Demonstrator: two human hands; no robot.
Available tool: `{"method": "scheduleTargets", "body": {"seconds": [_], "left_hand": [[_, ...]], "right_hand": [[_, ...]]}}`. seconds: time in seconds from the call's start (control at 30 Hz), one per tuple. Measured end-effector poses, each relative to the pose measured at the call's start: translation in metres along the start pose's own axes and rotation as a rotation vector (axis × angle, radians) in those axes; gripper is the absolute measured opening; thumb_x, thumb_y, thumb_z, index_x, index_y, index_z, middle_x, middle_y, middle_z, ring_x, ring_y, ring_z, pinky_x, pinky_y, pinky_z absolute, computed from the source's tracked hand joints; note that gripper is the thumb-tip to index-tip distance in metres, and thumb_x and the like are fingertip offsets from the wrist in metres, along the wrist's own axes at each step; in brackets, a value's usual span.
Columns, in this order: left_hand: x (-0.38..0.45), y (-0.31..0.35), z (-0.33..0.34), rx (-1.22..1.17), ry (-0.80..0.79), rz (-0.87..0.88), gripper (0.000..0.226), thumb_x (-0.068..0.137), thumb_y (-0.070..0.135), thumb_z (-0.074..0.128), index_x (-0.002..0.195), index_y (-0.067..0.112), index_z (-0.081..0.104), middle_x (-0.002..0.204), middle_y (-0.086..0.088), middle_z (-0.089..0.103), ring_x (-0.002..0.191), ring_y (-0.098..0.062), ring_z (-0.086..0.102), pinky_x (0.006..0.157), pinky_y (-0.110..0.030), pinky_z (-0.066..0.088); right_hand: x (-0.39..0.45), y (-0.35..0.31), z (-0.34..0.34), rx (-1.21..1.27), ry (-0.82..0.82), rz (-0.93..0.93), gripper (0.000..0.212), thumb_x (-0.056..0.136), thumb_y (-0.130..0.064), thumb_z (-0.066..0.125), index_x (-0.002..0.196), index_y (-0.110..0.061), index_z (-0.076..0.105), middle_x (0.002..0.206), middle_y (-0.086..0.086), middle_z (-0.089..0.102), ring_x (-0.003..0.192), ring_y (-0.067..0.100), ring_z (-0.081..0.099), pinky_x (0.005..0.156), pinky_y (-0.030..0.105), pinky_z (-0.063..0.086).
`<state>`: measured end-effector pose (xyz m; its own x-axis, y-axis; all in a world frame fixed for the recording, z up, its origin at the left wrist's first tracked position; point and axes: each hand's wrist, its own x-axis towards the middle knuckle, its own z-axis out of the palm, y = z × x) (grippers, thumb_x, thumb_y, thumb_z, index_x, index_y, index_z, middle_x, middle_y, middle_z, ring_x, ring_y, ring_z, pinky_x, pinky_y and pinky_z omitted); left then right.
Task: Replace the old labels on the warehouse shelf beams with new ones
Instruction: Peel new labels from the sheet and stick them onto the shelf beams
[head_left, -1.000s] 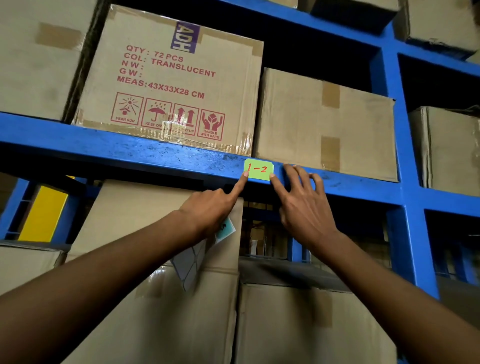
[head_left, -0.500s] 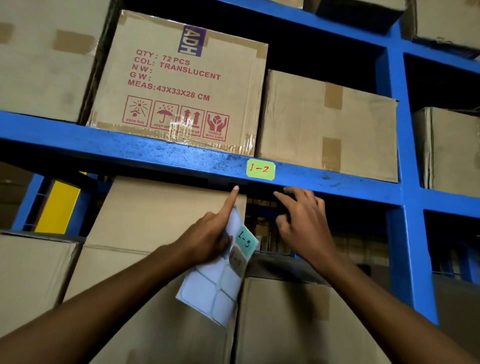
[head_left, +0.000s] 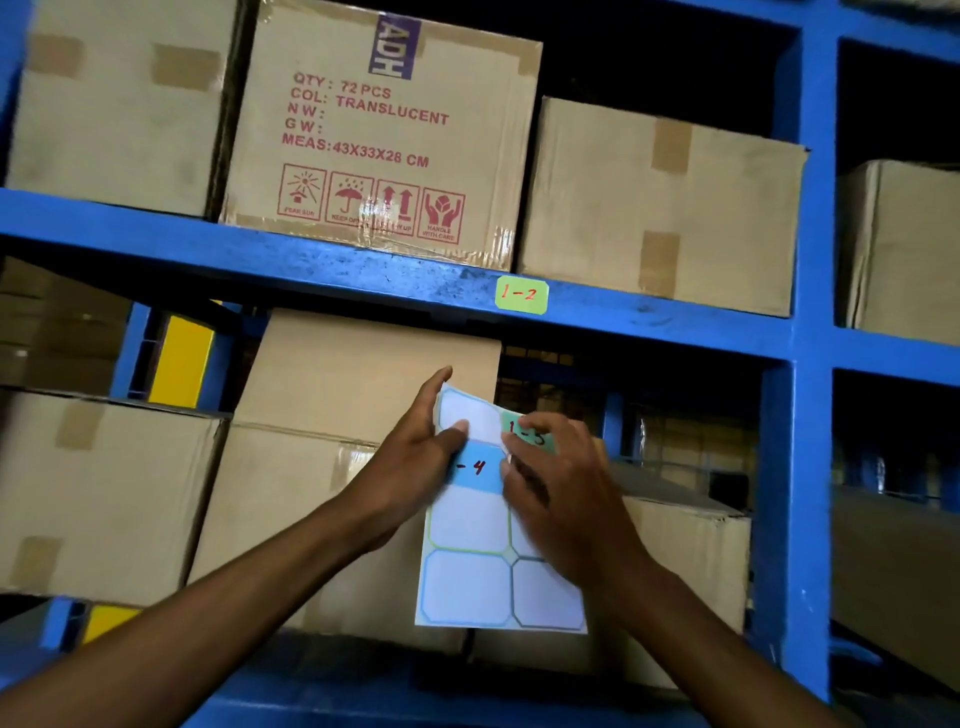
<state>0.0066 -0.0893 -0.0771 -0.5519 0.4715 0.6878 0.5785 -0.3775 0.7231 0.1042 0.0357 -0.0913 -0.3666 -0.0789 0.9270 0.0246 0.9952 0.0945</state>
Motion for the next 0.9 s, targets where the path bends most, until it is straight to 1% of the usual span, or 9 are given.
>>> {"method": "scheduleTargets", "body": {"seconds": [0.1,0.17,0.27,0.37,0.4,0.57,0.67,0.8,0.9], "left_hand": [[-0.021,0.007,0.010,0.031,0.058,-0.066,0.056,0.097,0.009,0.041,0.143,0.037,0.025,0.127,-0.036,0.047,0.047,0.006,0.058,0.044,-0.010,0.044],[-0.036,0.008,0.014,0.040,0.063,-0.122,0.057,0.097,0.009,0.039,0.143,0.039,0.024,0.133,-0.031,0.045,0.059,0.001,0.061,0.047,-0.010,0.045],[-0.057,0.003,0.015,0.051,0.088,-0.180,0.057,0.097,0.009,0.037,0.143,0.040,0.024,0.140,-0.024,0.044,0.081,-0.012,0.058,0.059,-0.014,0.049],[-0.078,-0.004,0.013,0.019,0.104,-0.257,0.057,0.096,0.008,0.035,0.142,0.040,0.025,0.136,-0.014,0.049,0.099,-0.022,0.061,0.081,-0.032,0.054],[-0.085,-0.009,0.011,0.005,0.108,-0.281,0.057,0.096,0.007,0.034,0.142,0.041,0.025,0.134,-0.012,0.050,0.099,-0.025,0.062,0.082,-0.035,0.054],[-0.114,-0.033,0.006,-0.041,0.181,-0.423,0.057,0.092,0.001,0.035,0.138,0.033,0.033,0.107,-0.017,0.057,0.067,-0.021,0.059,0.053,-0.025,0.052],[-0.132,-0.055,0.004,-0.081,0.242,-0.490,0.053,0.089,-0.003,0.035,0.135,0.023,0.042,0.093,-0.013,0.053,0.068,-0.019,0.054,0.056,-0.025,0.048],[-0.147,-0.081,-0.007,-0.098,0.301,-0.539,0.050,0.090,-0.005,0.033,0.130,0.022,0.047,0.102,-0.013,0.056,0.066,-0.017,0.058,0.047,-0.020,0.050],[-0.162,-0.105,-0.019,0.082,0.223,-0.445,0.048,0.093,-0.001,0.041,0.133,0.026,0.044,0.121,-0.007,0.053,0.080,-0.008,0.057,0.054,-0.010,0.049]], "right_hand": [[-0.022,-0.013,-0.007,-0.039,-0.002,0.011,0.027,0.085,-0.021,0.052,0.103,-0.007,0.067,0.115,0.012,0.062,0.106,0.020,0.054,0.087,0.033,0.043],[-0.036,-0.021,-0.010,-0.060,-0.025,0.016,0.023,0.082,-0.017,0.060,0.099,-0.006,0.069,0.112,0.013,0.065,0.103,0.024,0.060,0.086,0.036,0.049],[-0.056,-0.035,-0.011,-0.080,-0.037,0.016,0.019,0.076,-0.013,0.067,0.094,-0.006,0.071,0.108,0.012,0.068,0.100,0.025,0.064,0.087,0.039,0.050],[-0.075,-0.050,-0.010,-0.011,-0.055,0.045,0.017,0.076,-0.010,0.066,0.091,-0.007,0.071,0.107,0.010,0.068,0.101,0.025,0.062,0.090,0.040,0.048],[-0.080,-0.054,-0.010,0.021,-0.058,0.053,0.015,0.075,-0.009,0.065,0.089,-0.007,0.071,0.105,0.010,0.068,0.100,0.026,0.062,0.089,0.039,0.048],[-0.110,-0.074,-0.007,0.161,-0.141,0.116,0.013,0.071,-0.012,0.062,0.082,-0.007,0.066,0.100,0.008,0.067,0.096,0.028,0.059,0.086,0.034,0.037],[-0.132,-0.086,-0.003,0.206,-0.174,0.107,0.012,0.069,-0.014,0.062,0.079,-0.008,0.064,0.096,0.007,0.066,0.093,0.027,0.059,0.081,0.028,0.031],[-0.157,-0.091,0.004,0.292,-0.113,0.121,0.010,0.070,-0.018,0.057,0.077,-0.011,0.060,0.087,0.003,0.065,0.089,0.018,0.055,0.079,0.029,0.035],[-0.168,-0.077,0.012,0.368,-0.086,0.225,0.008,0.076,-0.021,0.055,0.080,-0.016,0.059,0.085,-0.001,0.062,0.086,0.011,0.050,0.077,0.022,0.032]]}}
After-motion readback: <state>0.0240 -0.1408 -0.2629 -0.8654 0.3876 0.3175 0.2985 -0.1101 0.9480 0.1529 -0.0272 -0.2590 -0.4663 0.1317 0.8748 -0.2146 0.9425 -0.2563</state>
